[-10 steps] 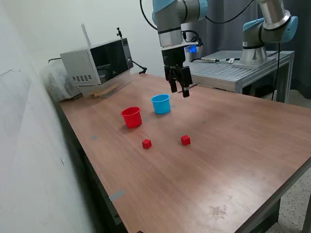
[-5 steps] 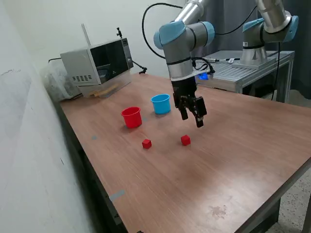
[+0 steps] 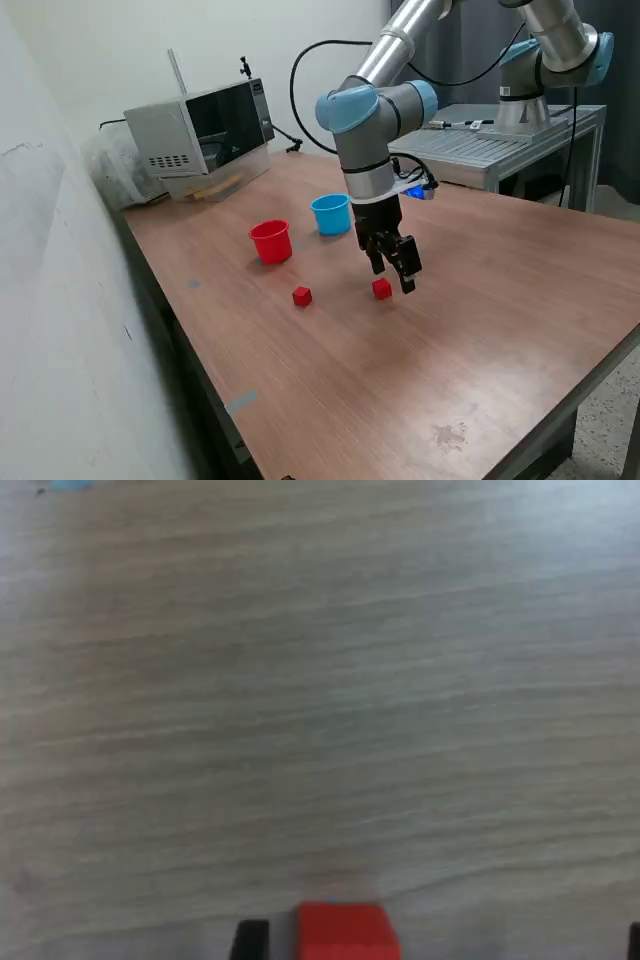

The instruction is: Place red objects in the red bin, and blue objects in the blue bin.

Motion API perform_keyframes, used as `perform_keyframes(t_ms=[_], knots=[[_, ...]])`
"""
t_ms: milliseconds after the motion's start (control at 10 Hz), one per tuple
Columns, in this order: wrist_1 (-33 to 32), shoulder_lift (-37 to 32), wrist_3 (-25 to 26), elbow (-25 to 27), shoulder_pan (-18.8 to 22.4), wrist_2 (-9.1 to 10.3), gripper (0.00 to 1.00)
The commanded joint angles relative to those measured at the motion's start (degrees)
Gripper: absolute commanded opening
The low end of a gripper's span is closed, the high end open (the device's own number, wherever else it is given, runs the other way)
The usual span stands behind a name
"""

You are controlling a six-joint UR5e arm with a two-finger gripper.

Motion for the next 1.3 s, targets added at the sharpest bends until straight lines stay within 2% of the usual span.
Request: perform_keyframes(t_ms=[0, 200, 300, 700, 800, 1000, 1100, 1200], knots=[[-0.16, 0.27, 0.00, 0.01, -0.26, -0.66, 1.00], [-0.16, 0.36, 0.00, -0.07, -0.35, -1.63, 1.00], [-0.16, 0.36, 0.00, -0.07, -0.44, -1.63, 0.00], [0.19, 0.62, -0.18, -0.86, -0.53, -2.42, 0.00], [0.37, 0.53, -0.18, -1.47, -0.61, -3.55, 0.00], [0.63, -2.08, -0.26, -1.65, -0.96, -3.57, 0.00], [0.72, -4.19, -0.18, -1.92, -2.97, -3.65, 0.00], [1.50, -5.78, -0.18, -2.53, -4.73, -5.48, 0.00]])
